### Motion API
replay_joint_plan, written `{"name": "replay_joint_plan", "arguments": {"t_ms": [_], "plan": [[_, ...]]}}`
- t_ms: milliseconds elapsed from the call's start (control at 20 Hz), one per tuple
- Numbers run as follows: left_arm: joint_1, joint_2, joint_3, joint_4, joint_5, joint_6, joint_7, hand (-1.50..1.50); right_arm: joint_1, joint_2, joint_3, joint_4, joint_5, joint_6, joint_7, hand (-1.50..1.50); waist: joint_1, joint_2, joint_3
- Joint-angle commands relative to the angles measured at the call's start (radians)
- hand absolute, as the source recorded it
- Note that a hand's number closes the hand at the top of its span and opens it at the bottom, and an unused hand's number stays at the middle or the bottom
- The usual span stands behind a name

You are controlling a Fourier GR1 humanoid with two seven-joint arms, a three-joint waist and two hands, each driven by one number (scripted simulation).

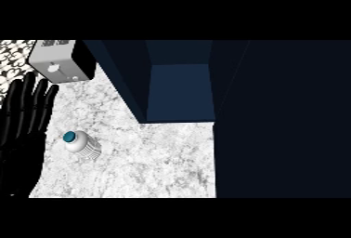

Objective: Pick up the bottled water, place it into the cabinet and close the cabinet

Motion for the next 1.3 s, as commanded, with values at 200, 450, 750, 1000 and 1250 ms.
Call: {"name": "replay_joint_plan", "arguments": {"t_ms": [200, 450, 750, 1000, 1250], "plan": [[0.075, -0.002, 0.001, -0.072, 0.0, -0.019, 0.014, -1.5, 0.212, 0.038, 0.059, -0.156, 0.055, 0.005, -0.03, -1.5, 0.015, 0.013, -0.012], [0.184, -0.086, -0.111, -0.069, 0.149, 0.005, 0.177, -1.5, 0.291, -0.01, 0.076, -0.245, -0.215, 0.138, 0.129, -1.5, 0.008, 0.007, -0.011], [0.236, -0.087, -0.226, -0.332, 0.112, 0.102, 0.397, -1.5, 0.351, -0.067, -0.033, -0.378, -0.35, 0.161, 0.236, -1.5, 0.014, 0.011, -0.011], [0.252, -0.085, -0.205, -0.404, 0.121, 0.099, 0.45, -1.5, 0.367, -0.071, -0.101, -0.421, -0.432, 0.19, 0.27, -1.5, 0.012, 0.011, -0.011], [0.226, -0.051, -0.224, -0.536, 0.078, 0.158, 0.588, -1.5, 0.38, -0.067, -0.094, -0.442, -0.422, 0.195, 0.295, -1.5, 0.014, 0.008, -0.01]]}}
